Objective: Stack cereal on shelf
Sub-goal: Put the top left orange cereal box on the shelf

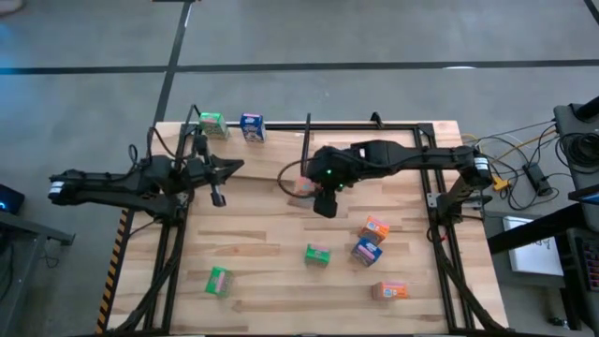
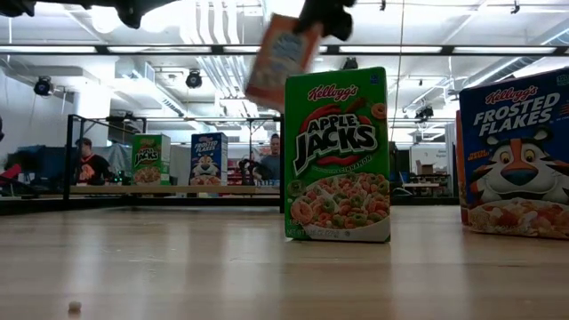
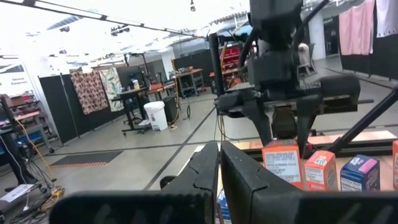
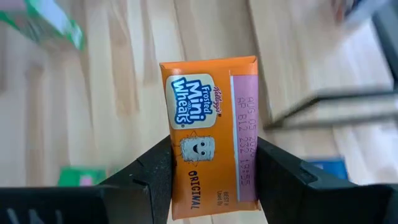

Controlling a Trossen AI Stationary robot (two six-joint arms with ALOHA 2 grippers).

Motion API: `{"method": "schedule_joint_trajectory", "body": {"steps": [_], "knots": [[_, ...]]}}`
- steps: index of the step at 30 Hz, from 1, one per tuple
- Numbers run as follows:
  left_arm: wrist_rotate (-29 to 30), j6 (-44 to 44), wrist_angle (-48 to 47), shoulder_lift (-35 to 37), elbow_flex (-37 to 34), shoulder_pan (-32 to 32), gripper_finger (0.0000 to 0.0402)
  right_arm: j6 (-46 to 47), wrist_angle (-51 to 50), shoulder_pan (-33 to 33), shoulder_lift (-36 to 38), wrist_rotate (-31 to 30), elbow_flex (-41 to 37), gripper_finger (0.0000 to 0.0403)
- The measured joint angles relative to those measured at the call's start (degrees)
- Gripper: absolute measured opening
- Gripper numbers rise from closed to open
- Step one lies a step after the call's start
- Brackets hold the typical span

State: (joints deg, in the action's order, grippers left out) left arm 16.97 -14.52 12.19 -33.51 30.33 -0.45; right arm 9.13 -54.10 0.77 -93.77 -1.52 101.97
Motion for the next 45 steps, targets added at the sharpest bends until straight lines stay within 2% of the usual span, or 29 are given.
{"method": "schedule_joint_trajectory", "body": {"steps": [7, 14, 21, 33, 45], "knots": [[0.0, 0.2, -0.5, 1.9, 0.0, 0.0, 0.0000, -4.8, 7.0, 1.3, -0.1, -3.0, 3.7, 0.0176], [0.0, 0.2, -0.6, 2.5, 0.0, 0.0, 0.0000, -10.3, 12.9, 4.6, -0.1, -3.1, 4.5, 0.0176], [0.0, 0.2, -0.5, 2.5, 0.0, 0.0, 0.0000, -17.0, 17.0, 8.3, -4.2, -3.0, 6.3, 0.0176], [0.0, 0.1, -1.2, 2.5, 0.0, 0.0, 0.0000, -23.4, 8.7, 11.9, -17.2, -3.0, 19.6, 0.0176], [0.0, 0.4, -1.6, 2.5, 0.0, 0.0, 0.0000, -24.9, -4.2, 13.5, -28.8, -2.9, 33.0, 0.0176]]}}
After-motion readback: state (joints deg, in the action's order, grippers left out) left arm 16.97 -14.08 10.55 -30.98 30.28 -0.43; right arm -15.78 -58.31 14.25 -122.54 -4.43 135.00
